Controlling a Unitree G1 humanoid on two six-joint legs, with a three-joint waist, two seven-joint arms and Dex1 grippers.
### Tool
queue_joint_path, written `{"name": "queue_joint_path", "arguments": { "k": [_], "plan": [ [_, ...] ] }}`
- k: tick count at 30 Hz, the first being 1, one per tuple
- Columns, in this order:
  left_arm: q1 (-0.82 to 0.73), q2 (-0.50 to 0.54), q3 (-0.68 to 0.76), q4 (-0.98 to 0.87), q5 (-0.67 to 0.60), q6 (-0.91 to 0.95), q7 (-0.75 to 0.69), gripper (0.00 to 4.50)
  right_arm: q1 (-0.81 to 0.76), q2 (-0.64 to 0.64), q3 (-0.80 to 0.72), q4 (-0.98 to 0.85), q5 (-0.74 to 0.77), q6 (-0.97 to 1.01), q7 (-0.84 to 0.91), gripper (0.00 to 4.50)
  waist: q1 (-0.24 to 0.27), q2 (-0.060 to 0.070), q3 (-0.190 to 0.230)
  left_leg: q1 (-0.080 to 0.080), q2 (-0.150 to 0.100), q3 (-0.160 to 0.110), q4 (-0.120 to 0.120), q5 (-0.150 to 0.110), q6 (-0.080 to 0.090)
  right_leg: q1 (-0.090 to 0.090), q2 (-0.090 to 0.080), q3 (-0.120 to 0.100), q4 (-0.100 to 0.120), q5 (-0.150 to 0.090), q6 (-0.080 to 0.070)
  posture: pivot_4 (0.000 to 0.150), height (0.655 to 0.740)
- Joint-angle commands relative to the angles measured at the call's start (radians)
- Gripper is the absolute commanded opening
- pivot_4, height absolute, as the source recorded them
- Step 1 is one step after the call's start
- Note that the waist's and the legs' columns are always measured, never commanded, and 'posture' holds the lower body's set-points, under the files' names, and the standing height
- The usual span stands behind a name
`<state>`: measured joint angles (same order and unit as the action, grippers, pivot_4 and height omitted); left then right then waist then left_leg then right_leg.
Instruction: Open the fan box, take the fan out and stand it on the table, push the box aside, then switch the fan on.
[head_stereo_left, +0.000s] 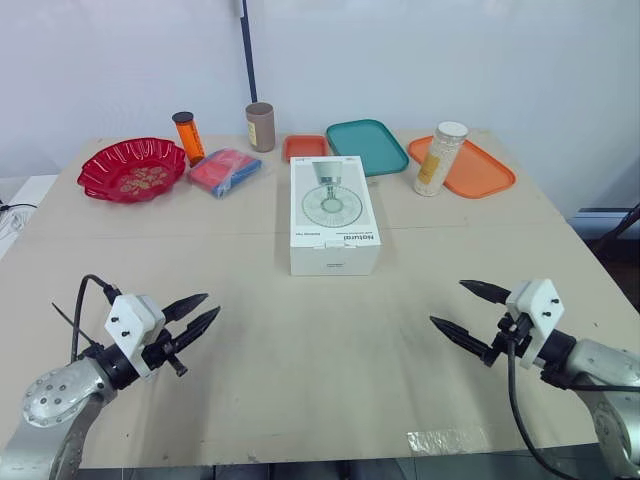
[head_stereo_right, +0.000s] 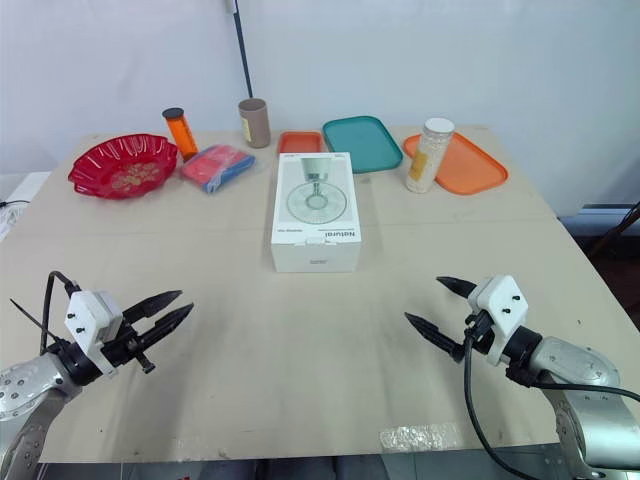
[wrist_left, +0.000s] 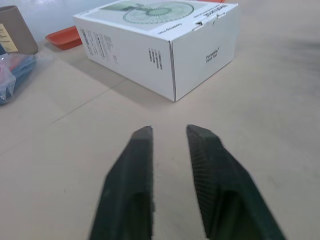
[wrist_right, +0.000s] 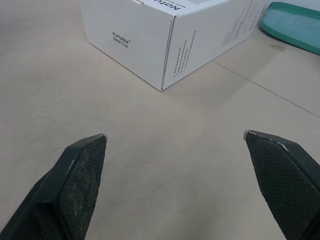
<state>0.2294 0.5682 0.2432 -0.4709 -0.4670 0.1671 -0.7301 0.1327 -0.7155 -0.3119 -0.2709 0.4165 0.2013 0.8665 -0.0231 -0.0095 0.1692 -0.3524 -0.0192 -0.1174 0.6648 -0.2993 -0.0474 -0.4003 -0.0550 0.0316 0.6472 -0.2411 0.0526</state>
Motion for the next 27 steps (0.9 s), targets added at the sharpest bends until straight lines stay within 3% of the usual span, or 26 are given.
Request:
{"name": "queue_joint_path", "arguments": {
  "k": [1,5,9,17,22,27],
  "plan": [
    [-0.074,0.013,0.021,-0.086,-0.072,0.076,0.049,0.03,-0.017,0.008,0.003,-0.008,-0.004,-0.022,-0.008,4.5,0.0,0.0,0.0,0.0,0.0,0.0,0.0,0.0,0.0,0.0,0.0,0.0,0.0,0.0,0.0,0.15,0.74],
    [-0.167,0.017,0.012,-0.098,-0.114,0.149,0.09,0.03,-0.018,0.015,0.006,-0.009,-0.009,-0.027,-0.012,4.5,0.0,0.0,0.0,0.0,0.0,0.0,0.0,0.0,0.0,0.0,0.0,0.0,0.0,0.0,0.0,0.15,0.74],
    [-0.381,0.021,-0.051,-0.025,-0.13,0.252,0.124,0.03,-0.029,0.023,0.011,-0.015,-0.013,-0.027,-0.02,4.5,0.0,0.0,0.0,0.0,0.0,0.0,0.0,0.0,0.0,0.0,0.0,0.0,0.001,0.0,0.0,0.15,0.74],
    [-0.782,-0.141,-0.269,0.293,0.047,0.29,0.213,0.03,-0.05,0.039,0.033,-0.01,-0.029,-0.038,-0.042,4.5,0.002,-0.001,0.0,-0.001,-0.002,-0.001,0.003,0.001,-0.001,0.001,0.0,0.0,0.001,0.002,0.002,0.15,0.74],
    [-0.882,-0.238,-0.383,0.477,0.19,0.218,0.234,0.03,-0.05,0.05,0.041,-0.017,-0.034,-0.039,-0.06,4.5,0.001,-0.001,0.0,-0.002,-0.002,-0.001,0.003,0.001,-0.002,0.0,0.0,0.0,0.001,0.002,0.002,0.15,0.74],
    [-0.925,-0.283,-0.41,0.593,0.263,0.172,0.236,0.03,-0.05,0.054,0.045,-0.023,-0.035,-0.037,-0.07,4.5,-0.001,-0.001,0.0,-0.002,-0.002,-0.001,0.004,0.001,-0.002,0.0,0.0,0.001,0.002,0.002,0.002,0.15,0.74]
  ]
}}
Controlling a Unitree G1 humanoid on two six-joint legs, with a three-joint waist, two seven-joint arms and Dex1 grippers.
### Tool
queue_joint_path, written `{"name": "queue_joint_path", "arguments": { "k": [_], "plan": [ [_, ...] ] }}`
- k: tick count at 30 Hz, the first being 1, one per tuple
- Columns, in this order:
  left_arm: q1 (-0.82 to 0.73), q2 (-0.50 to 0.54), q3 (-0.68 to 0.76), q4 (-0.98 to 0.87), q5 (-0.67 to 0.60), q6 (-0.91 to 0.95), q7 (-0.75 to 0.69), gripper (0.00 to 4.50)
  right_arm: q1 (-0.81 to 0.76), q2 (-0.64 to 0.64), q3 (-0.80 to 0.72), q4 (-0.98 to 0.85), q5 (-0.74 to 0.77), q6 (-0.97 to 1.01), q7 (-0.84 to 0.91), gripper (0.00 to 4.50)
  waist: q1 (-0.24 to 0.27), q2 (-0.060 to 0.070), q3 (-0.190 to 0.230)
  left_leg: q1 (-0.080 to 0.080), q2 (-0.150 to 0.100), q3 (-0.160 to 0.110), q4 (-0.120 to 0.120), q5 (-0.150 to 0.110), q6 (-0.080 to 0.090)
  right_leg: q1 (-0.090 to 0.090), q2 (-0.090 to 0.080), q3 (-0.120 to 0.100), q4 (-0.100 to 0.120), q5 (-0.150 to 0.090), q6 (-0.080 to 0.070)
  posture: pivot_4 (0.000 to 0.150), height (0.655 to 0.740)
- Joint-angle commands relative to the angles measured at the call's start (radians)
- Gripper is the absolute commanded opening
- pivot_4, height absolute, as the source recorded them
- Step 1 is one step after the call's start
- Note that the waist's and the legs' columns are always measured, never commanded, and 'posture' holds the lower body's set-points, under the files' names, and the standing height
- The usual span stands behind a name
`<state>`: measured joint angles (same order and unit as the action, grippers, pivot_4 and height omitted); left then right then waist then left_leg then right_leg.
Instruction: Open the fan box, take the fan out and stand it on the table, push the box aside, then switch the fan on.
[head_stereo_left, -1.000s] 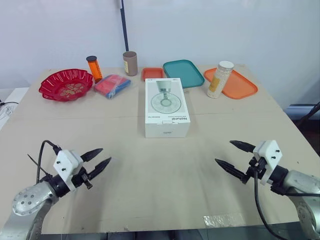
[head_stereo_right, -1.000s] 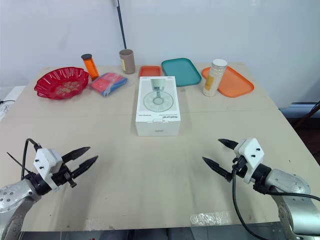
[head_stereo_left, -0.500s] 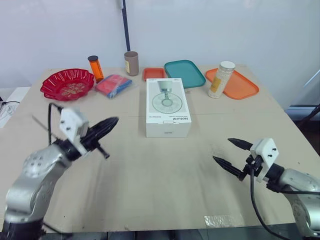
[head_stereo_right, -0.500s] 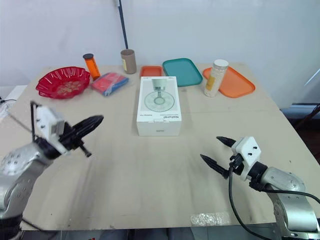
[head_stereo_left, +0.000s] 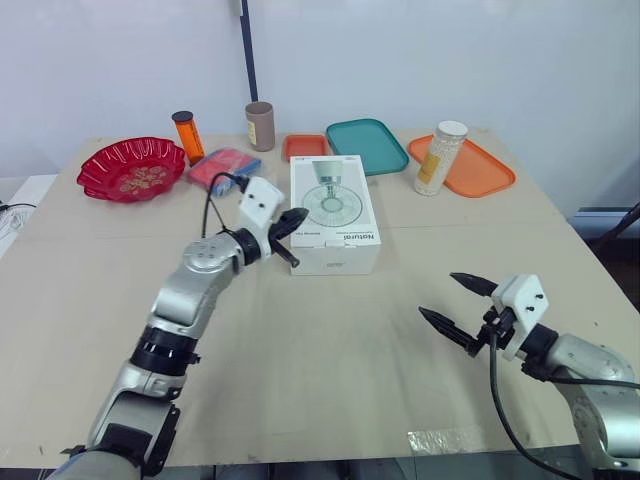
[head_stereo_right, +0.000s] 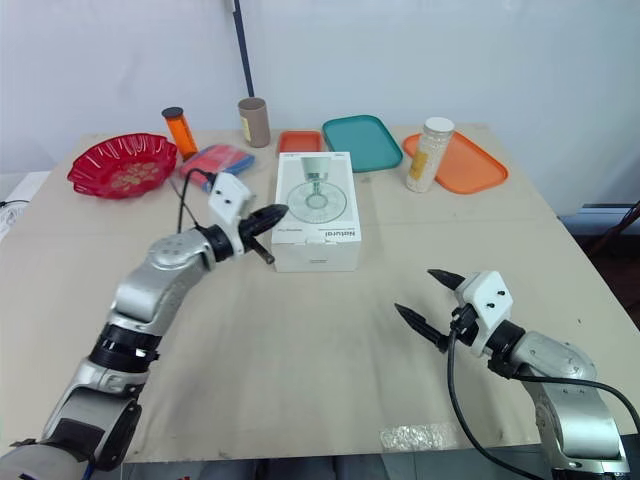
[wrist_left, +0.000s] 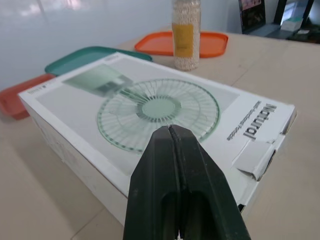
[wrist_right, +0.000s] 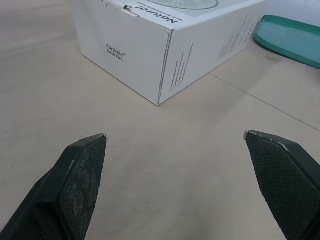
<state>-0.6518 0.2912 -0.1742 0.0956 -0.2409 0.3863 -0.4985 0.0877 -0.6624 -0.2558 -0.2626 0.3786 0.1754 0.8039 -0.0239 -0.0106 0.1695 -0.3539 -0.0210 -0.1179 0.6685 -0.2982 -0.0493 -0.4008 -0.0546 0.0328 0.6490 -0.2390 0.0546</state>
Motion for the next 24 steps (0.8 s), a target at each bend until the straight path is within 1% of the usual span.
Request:
{"name": "queue_joint_path", "arguments": {
  "k": [1,8,12,17,21,24],
  "plan": [
    [-0.056,-0.016,0.008,0.044,0.045,-0.058,0.005,0.03,-0.006,0.0,-0.01,-0.031,0.003,-0.012,-0.008,4.5,0.001,0.0,0.0,0.0,0.0,0.0,0.0,0.0,0.0,0.0,0.0,0.0,0.0,0.0,0.0,0.15,0.74],
    [-0.122,-0.065,0.012,0.154,0.087,-0.087,0.01,0.03,-0.012,0.001,-0.004,-0.032,0.005,-0.009,-0.013,4.5,0.002,0.0,0.0,-0.001,-0.001,0.0,0.0,0.0,0.0,0.0,-0.001,0.0,0.0,0.0,0.001,0.15,0.74],
    [-0.138,-0.09,0.008,0.176,0.096,-0.048,0.013,0.03,-0.018,-0.001,0.008,-0.048,0.003,0.016,-0.026,4.5,0.002,0.0,0.0,-0.001,-0.001,0.0,0.0,0.0,0.0,0.0,-0.001,0.0,0.0,0.0,0.001,0.15,0.74],
    [-0.128,-0.098,-0.002,0.175,0.111,-0.017,0.009,0.03,-0.037,-0.007,0.018,-0.096,0.014,0.061,-0.043,4.5,0.002,0.0,0.0,0.0,-0.001,0.0,0.0,0.0,0.0,0.0,-0.001,0.0,0.0,0.0,0.001,0.15,0.74],
    [-0.128,-0.104,0.0,0.181,0.122,0.001,0.014,0.03,-0.083,-0.012,0.041,-0.161,0.008,0.132,-0.081,4.5,0.002,0.0,0.0,0.0,-0.001,0.0,0.001,0.0,0.0,0.0,-0.001,0.0,0.0,0.0,0.001,0.15,0.74],
    [-0.127,-0.106,-0.003,0.177,0.126,0.022,0.01,0.03,-0.145,-0.025,0.085,-0.204,-0.02,0.2,-0.116,4.5,0.003,0.0,0.0,0.0,-0.001,0.0,0.001,0.0,0.0,0.0,-0.001,0.0,0.0,0.0,0.001,0.15,0.74]
  ]
}}
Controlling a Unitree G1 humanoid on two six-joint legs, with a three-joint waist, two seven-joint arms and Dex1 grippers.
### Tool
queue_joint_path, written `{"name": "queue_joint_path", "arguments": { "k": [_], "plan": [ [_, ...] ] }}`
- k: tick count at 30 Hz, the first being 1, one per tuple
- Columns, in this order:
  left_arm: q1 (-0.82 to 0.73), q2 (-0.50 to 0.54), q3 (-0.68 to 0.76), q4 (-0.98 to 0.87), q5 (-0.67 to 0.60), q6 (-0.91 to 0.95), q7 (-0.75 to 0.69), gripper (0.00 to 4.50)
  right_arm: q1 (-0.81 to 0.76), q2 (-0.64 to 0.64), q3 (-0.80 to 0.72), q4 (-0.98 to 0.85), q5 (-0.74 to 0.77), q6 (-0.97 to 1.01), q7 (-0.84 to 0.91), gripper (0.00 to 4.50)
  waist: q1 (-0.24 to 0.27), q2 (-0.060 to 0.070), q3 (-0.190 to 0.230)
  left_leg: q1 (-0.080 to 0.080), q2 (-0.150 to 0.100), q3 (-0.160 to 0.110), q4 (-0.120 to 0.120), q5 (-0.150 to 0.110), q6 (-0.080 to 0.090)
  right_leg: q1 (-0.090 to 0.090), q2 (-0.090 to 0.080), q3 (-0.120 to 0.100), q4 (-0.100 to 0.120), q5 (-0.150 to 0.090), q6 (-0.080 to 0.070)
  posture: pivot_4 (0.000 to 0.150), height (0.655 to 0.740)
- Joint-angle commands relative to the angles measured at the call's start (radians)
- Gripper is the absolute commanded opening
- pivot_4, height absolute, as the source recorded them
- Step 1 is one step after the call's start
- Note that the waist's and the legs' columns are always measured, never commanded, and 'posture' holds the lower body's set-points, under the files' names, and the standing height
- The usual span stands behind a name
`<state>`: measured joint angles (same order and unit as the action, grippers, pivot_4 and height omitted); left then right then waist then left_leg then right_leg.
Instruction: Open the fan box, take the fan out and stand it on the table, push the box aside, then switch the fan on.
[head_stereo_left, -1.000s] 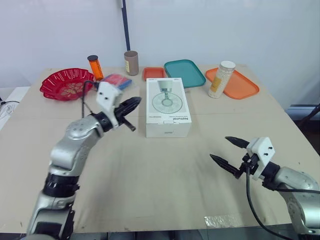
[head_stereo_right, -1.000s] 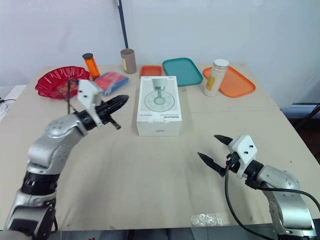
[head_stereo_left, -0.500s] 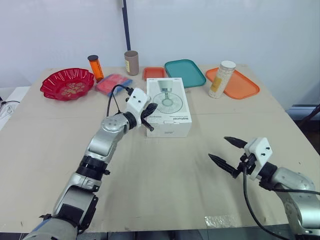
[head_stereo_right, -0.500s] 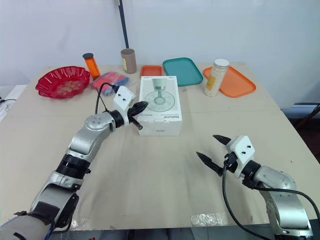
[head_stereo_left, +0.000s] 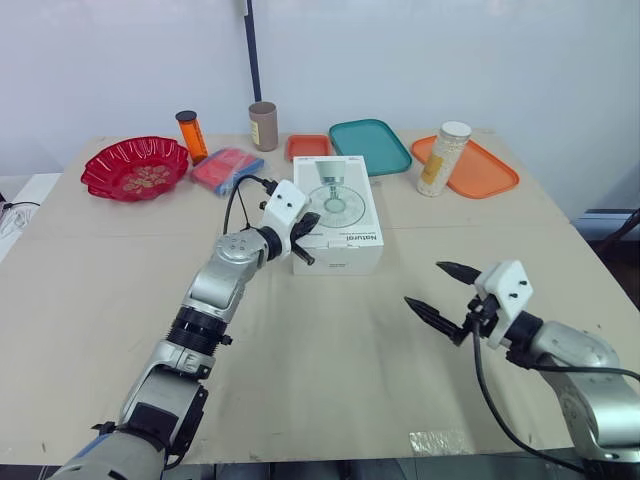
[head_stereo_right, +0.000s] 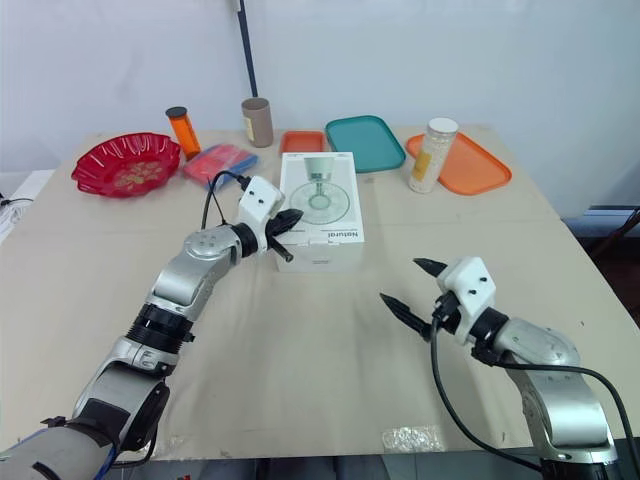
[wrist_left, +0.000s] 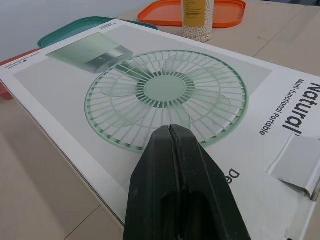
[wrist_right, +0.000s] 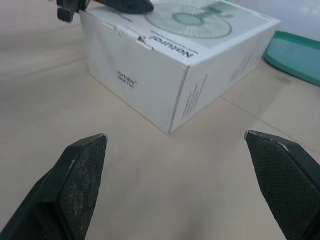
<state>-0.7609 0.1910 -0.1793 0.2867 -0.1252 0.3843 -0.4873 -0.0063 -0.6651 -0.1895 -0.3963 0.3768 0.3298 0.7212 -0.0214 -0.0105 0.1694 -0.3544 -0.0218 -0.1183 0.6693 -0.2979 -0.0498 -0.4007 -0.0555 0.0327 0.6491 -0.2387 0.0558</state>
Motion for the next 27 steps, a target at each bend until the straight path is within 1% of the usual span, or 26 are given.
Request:
{"name": "queue_joint_path", "arguments": {
  "k": [1,7,15,20,27],
  "plan": [
    [-0.017,-0.007,0.002,-0.017,0.011,0.031,-0.001,0.03,-0.078,-0.027,0.037,-0.077,-0.034,0.067,-0.047,4.5,0.0,0.0,0.0,0.0,0.0,0.0,0.0,0.0,0.0,0.0,0.0,0.0,0.0,0.0,0.0,0.15,0.74],
    [-0.031,-0.003,0.004,-0.023,0.013,0.076,-0.017,0.03,-0.257,-0.025,0.151,-0.063,-0.108,0.167,-0.095,4.5,0.001,0.0,0.0,0.0,0.0,-0.001,0.0,0.0,-0.001,0.0,0.0,-0.001,0.0,0.0,0.0,0.15,0.74],
    [-0.037,0.005,0.007,-0.025,0.021,0.09,-0.026,0.03,-0.412,0.013,0.26,0.004,-0.177,0.209,-0.111,4.5,0.001,0.0,0.0,-0.001,-0.001,-0.001,0.0,0.0,-0.001,-0.001,-0.001,-0.002,0.0,0.0,0.0,0.15,0.74],
    [-0.028,-0.002,-0.002,-0.036,0.026,0.094,-0.023,0.03,-0.476,0.066,0.331,0.094,-0.246,0.167,-0.133,4.5,-0.001,0.0,0.0,-0.001,-0.001,-0.001,0.0,0.001,-0.001,-0.001,-0.001,-0.001,0.0,0.0,0.0,0.15,0.74],
    [-0.026,-0.006,-0.007,-0.043,0.034,0.094,-0.025,0.03,-0.513,0.113,0.351,0.16,-0.288,0.136,-0.135,4.5,0.0,0.0,0.0,-0.003,-0.001,-0.002,0.0,0.001,-0.002,-0.003,-0.002,-0.002,0.0,0.0,0.0,0.15,0.74]
  ]
}}
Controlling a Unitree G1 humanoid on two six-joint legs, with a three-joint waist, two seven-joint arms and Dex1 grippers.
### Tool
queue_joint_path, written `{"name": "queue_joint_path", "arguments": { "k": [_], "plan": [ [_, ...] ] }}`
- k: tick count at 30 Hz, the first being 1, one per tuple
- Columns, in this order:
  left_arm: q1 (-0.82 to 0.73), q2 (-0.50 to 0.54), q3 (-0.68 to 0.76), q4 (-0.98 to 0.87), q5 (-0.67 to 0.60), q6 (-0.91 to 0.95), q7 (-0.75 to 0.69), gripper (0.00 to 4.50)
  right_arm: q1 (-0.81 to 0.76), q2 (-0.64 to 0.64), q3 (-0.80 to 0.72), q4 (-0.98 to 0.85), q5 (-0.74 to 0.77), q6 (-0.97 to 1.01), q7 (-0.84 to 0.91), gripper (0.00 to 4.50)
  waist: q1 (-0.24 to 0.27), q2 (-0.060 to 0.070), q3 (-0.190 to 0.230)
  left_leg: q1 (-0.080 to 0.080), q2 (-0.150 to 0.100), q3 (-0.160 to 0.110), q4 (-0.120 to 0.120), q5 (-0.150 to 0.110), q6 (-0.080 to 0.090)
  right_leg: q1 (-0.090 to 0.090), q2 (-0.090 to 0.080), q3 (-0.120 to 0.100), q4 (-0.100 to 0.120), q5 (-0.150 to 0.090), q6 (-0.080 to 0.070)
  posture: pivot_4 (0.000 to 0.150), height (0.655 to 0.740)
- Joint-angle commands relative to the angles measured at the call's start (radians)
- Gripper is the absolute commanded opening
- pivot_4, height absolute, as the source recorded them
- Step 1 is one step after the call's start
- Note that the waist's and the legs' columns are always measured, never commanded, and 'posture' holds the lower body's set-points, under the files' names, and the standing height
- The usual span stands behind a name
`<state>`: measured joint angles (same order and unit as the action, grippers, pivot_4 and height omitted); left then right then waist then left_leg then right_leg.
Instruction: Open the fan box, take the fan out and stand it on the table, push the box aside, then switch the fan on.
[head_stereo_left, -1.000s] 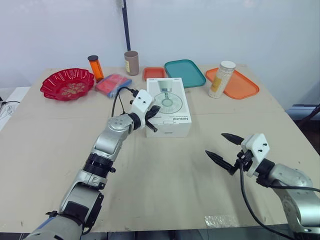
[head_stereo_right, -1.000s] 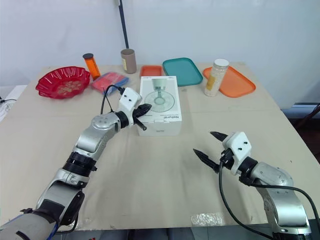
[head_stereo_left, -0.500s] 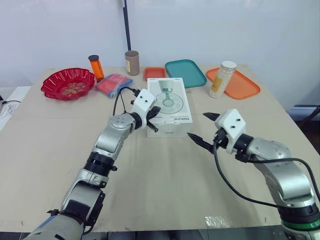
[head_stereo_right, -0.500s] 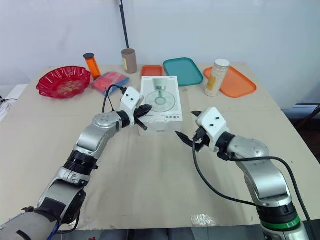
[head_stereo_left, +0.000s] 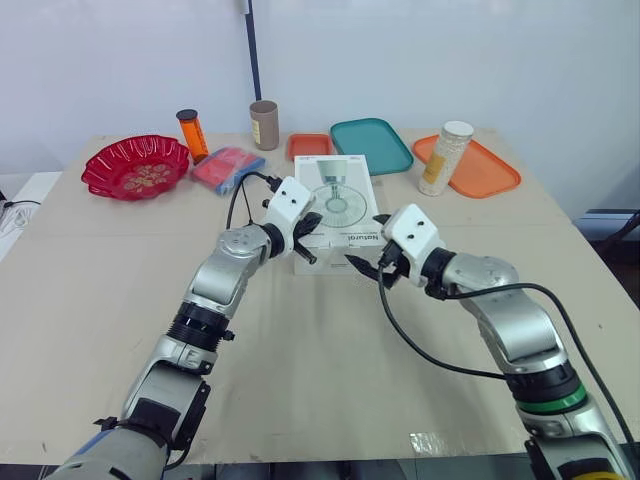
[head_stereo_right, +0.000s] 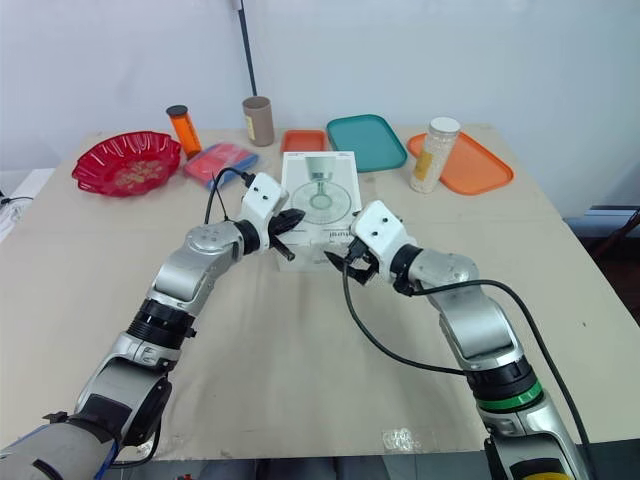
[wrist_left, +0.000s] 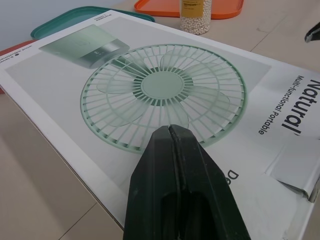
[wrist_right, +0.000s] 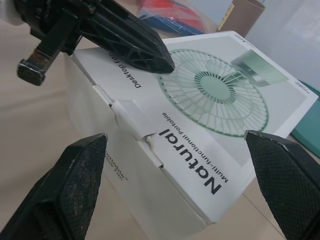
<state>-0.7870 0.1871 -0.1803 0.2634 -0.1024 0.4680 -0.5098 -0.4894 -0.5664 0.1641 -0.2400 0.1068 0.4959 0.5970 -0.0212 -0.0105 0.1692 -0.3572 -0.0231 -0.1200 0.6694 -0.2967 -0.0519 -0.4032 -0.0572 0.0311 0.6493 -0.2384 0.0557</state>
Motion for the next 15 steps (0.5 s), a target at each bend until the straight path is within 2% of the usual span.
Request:
{"name": "queue_joint_path", "arguments": {
  "k": [1,15],
  "plan": [
    [0.003,-0.003,-0.007,-0.023,0.011,0.011,-0.003,0.03,-0.035,0.023,-0.001,0.014,-0.024,-0.035,-0.013,4.5,0.0,0.0,0.0,0.0,0.0,0.0,0.0,0.0,0.0,0.0,0.0,0.0,0.0,0.0,0.0,0.15,0.74],
    [0.014,-0.021,-0.016,-0.04,0.015,0.015,-0.01,0.03,-0.074,0.079,0.006,0.1,-0.08,-0.072,-0.024,4.5,0.0,0.0,0.0,-0.001,0.0,0.0,0.0,0.0,0.0,-0.001,0.0,0.0,0.0,0.0,0.0,0.15,0.74]
  ]
}}
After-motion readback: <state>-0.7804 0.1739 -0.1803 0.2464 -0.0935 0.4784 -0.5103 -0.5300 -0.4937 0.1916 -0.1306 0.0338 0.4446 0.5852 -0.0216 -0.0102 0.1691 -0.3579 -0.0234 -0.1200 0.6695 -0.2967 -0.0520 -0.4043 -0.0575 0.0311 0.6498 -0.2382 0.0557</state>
